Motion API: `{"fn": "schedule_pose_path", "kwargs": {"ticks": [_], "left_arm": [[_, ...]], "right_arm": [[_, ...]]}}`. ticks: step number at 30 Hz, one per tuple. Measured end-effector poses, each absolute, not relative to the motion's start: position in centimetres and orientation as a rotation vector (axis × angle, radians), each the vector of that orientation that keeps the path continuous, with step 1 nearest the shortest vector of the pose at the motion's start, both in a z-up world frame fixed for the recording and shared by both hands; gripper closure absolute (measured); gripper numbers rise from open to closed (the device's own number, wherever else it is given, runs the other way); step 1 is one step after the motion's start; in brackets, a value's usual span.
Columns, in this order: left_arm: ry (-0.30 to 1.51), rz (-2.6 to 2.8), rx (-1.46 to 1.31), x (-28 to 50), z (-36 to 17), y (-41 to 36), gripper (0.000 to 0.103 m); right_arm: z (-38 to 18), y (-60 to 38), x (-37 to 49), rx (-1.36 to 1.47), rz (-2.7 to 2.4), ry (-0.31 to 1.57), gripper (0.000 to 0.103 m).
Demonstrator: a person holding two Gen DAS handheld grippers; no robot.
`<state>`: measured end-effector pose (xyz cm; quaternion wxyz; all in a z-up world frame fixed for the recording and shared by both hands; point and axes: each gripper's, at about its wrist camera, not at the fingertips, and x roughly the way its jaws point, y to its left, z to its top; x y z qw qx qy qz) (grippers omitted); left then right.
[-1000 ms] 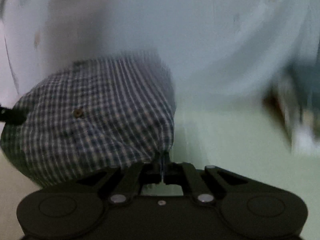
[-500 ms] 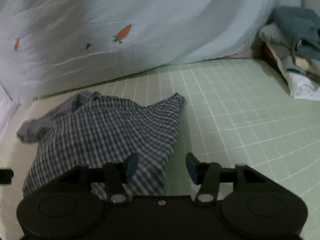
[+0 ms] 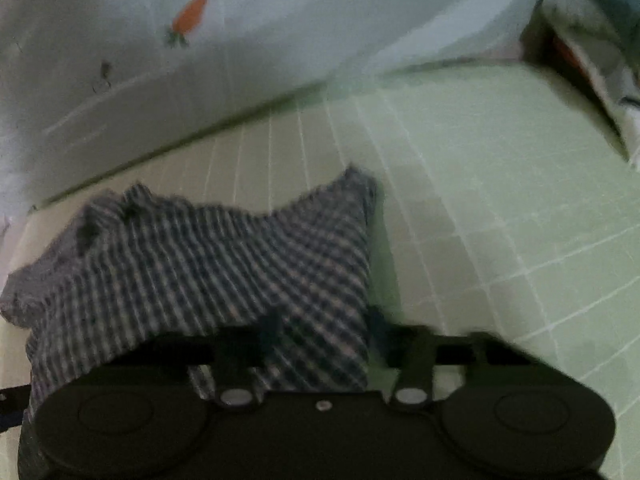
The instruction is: Fold clothes
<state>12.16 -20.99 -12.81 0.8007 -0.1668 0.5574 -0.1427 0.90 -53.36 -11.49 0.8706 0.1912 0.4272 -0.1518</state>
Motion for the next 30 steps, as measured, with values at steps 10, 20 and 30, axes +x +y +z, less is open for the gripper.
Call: {"fn": "schedule_pose_path", "kwargs": {"ticks": [10,20,30], "left_arm": [[0.974,-0.377,-0.267,6.1,-6.5,-18.4,0.103],[1.254,-0.286,-0.153,-0.4,-12.6,-15.9,0.095],[1.059,-0.128,-0.174,3.5,-9.1,-13.5,0.016]], "right_arm": [[-5.0,-52.1,-9.1,0.301,-0.276,0.692,0.102],[-11.1,-48.3,-18.0,0.304,-0.243,0.999,0.092],[-7.0,-48.0,-13.6,0.145,-0.33,0.811,0.017]]}}
